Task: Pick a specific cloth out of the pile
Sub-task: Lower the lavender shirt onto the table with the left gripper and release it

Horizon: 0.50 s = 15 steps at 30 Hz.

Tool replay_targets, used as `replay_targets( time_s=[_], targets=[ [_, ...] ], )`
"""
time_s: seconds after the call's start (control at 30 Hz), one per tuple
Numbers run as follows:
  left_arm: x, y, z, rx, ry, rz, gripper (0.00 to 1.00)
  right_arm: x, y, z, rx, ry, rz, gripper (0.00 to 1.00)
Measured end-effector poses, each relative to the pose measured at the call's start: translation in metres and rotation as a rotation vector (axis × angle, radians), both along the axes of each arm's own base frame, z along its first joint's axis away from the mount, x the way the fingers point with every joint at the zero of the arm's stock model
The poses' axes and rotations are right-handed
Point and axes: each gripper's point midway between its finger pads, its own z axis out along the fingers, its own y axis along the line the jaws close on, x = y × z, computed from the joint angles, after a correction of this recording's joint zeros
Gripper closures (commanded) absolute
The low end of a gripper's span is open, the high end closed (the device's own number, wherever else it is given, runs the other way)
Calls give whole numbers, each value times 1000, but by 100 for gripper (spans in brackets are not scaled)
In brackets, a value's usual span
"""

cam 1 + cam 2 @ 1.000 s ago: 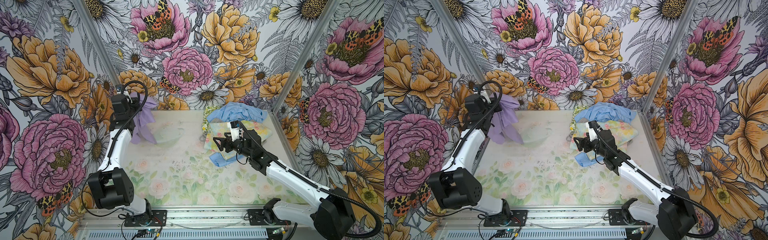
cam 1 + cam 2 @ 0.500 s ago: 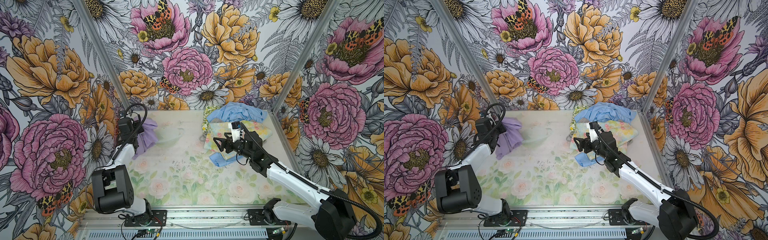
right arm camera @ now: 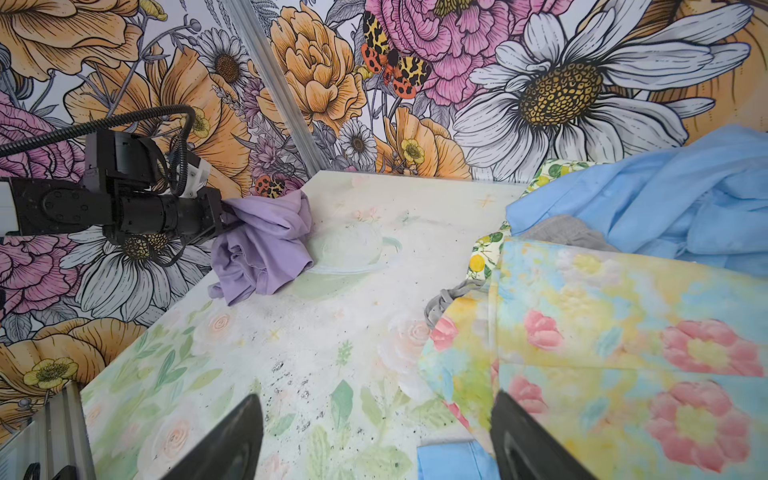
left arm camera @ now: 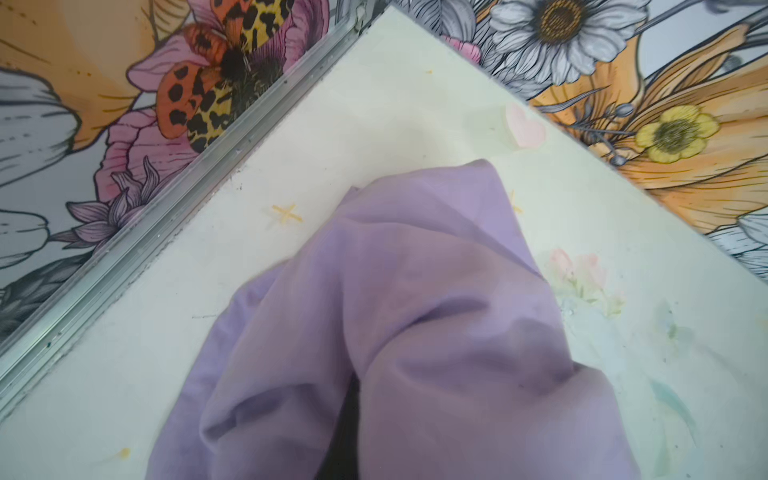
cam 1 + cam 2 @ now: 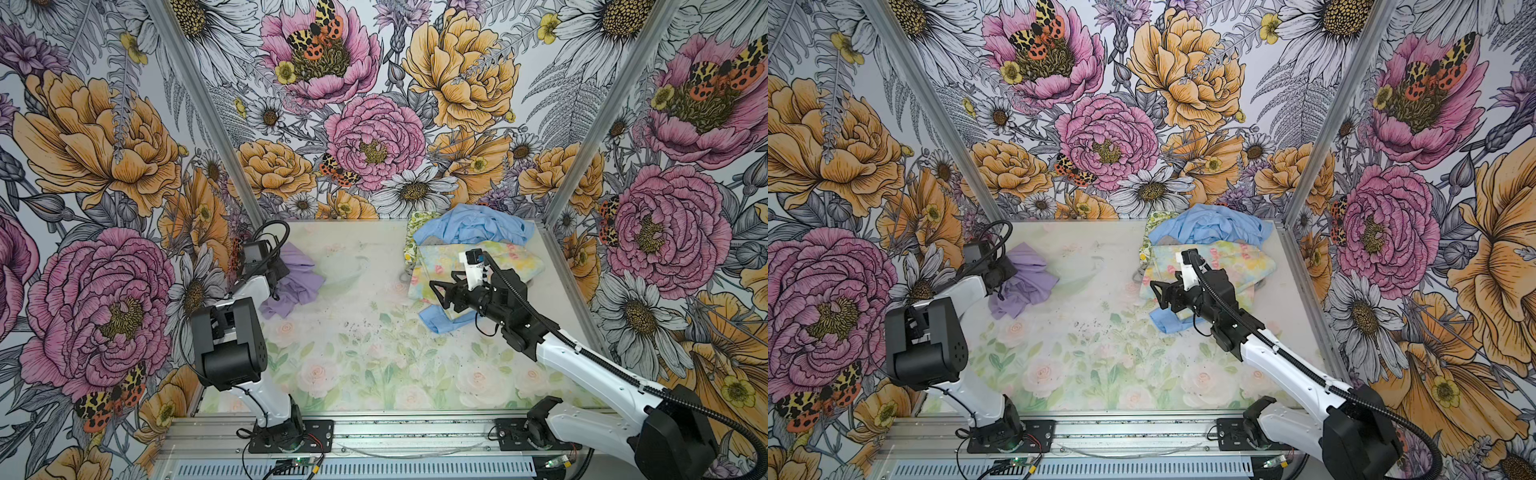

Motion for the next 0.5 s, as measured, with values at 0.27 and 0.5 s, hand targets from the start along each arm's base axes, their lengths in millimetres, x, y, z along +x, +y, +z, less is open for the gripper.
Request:
replay_targets(
  time_s=[0.27, 0.5],
  targets=[
    [1, 1, -46, -49, 200, -3, 100, 0, -5, -12, -20, 19, -25, 14],
    [6, -6, -67, -114, 299, -33, 100, 1, -9, -19, -33, 26, -46, 14]
  ],
)
